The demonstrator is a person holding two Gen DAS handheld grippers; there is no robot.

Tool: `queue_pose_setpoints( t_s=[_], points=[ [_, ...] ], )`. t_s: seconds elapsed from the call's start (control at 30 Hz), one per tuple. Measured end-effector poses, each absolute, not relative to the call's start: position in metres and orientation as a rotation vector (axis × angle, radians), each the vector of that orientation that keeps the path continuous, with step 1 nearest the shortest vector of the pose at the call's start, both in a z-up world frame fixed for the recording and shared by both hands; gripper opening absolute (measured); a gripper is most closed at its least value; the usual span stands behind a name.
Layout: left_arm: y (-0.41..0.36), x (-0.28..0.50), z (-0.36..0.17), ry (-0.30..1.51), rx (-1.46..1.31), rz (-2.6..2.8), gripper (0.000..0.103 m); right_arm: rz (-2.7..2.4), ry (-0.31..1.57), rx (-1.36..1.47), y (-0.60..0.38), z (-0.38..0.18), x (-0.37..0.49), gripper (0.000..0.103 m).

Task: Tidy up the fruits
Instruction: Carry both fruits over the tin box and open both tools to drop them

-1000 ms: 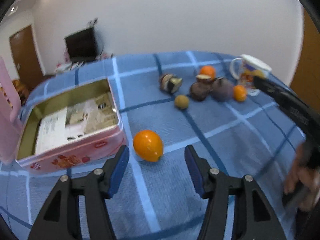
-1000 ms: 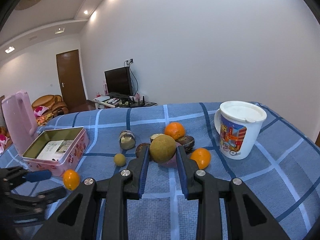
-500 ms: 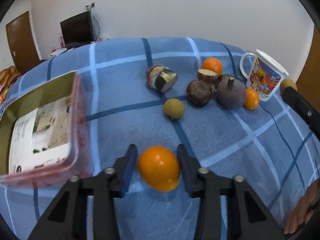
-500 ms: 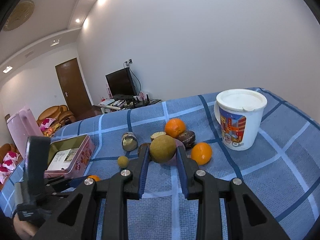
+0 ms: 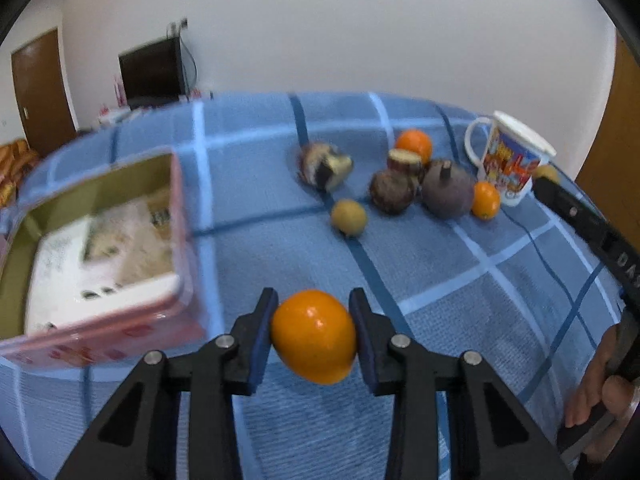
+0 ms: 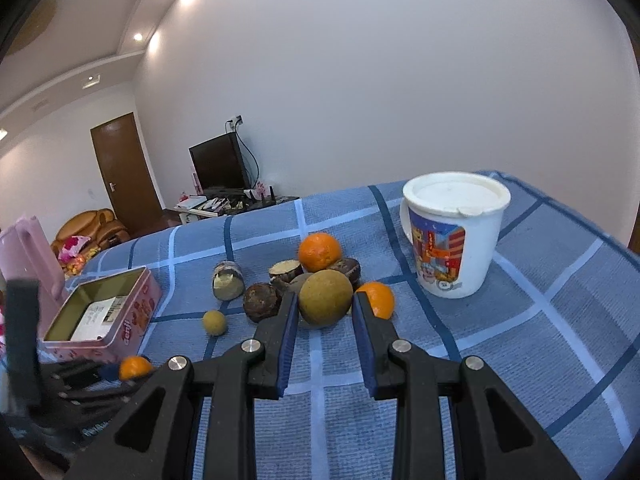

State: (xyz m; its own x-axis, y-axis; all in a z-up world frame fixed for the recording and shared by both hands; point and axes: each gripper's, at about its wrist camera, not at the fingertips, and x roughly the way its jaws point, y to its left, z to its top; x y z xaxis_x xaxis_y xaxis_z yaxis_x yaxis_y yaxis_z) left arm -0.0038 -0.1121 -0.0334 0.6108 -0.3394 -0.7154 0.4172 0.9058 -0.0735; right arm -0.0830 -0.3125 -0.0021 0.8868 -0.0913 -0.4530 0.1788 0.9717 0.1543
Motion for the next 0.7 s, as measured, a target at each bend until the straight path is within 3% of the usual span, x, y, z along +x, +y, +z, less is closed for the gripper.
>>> queue_pose_setpoints(
  t_s=[0.27, 0.7],
  points=[
    [-0.078, -0.017, 0.007, 0.588, 0.138, -0.41, 0.038, -0.11, 0.456, 0.137, -0.285, 0.0, -0.083, 0.03],
    [0.026, 0.028, 0.019, 0.572, -0.009, -0.214, 0.038, 0.181, 0.492, 0.197, -0.172, 0.009, -0.048, 0.03]
  ],
)
